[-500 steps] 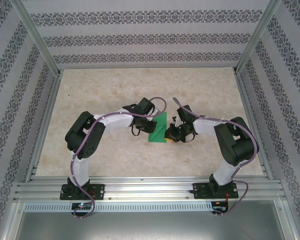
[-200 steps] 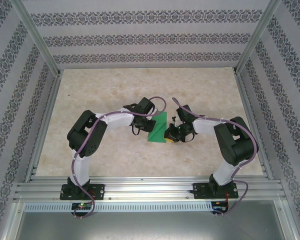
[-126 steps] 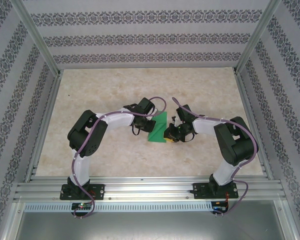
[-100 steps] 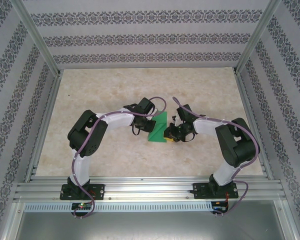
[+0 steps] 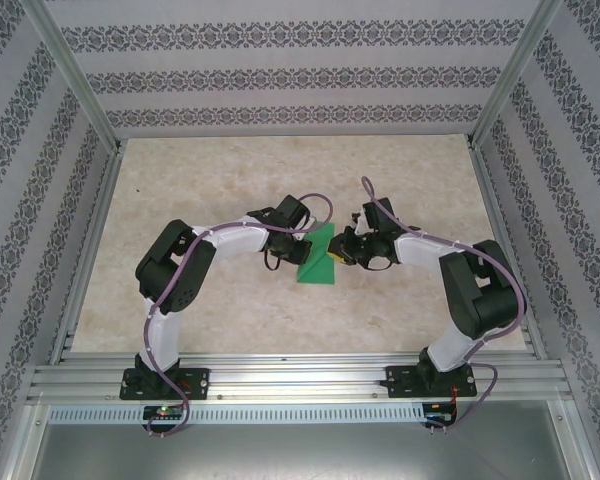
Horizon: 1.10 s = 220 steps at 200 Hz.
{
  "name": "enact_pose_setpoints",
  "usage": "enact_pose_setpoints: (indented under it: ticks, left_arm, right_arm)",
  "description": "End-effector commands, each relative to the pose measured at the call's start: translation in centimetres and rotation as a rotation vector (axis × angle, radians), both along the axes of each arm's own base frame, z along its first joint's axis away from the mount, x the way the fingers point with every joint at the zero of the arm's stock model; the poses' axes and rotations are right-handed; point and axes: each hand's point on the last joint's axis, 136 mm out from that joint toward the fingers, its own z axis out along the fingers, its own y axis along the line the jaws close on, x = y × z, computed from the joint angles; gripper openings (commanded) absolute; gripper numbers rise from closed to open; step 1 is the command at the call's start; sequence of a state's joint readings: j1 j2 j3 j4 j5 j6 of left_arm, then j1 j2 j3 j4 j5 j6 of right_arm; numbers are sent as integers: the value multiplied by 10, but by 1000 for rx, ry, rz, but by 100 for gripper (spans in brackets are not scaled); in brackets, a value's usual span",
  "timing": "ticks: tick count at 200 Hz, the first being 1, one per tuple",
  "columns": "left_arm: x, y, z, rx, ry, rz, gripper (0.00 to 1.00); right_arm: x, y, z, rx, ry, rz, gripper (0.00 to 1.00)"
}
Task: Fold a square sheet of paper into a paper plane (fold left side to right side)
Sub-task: Fold the triangle a second time at the center of the table.
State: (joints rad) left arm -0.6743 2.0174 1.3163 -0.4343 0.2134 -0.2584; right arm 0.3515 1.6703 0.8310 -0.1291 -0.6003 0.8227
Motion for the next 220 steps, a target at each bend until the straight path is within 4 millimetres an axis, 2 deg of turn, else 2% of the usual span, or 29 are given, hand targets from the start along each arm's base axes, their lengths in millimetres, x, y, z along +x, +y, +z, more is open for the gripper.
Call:
enact_pose_setpoints:
  ticks: [1,49,104,220]
  left_arm:
    - [0,1,-15,2,34,7,11]
    - [0,-1,-15,-3,33,7,11]
    - [0,0,-15,1,34,6,11]
    - [1,-2,-15,3,35,4,12]
  right_arm:
    - [19,15,10,41,-24,-14,15]
    - [27,26,-1,29,-2,-3,14]
    - [24,30,-18,-1,37,12,14]
    - [9,13,-43,-133,93,52,15]
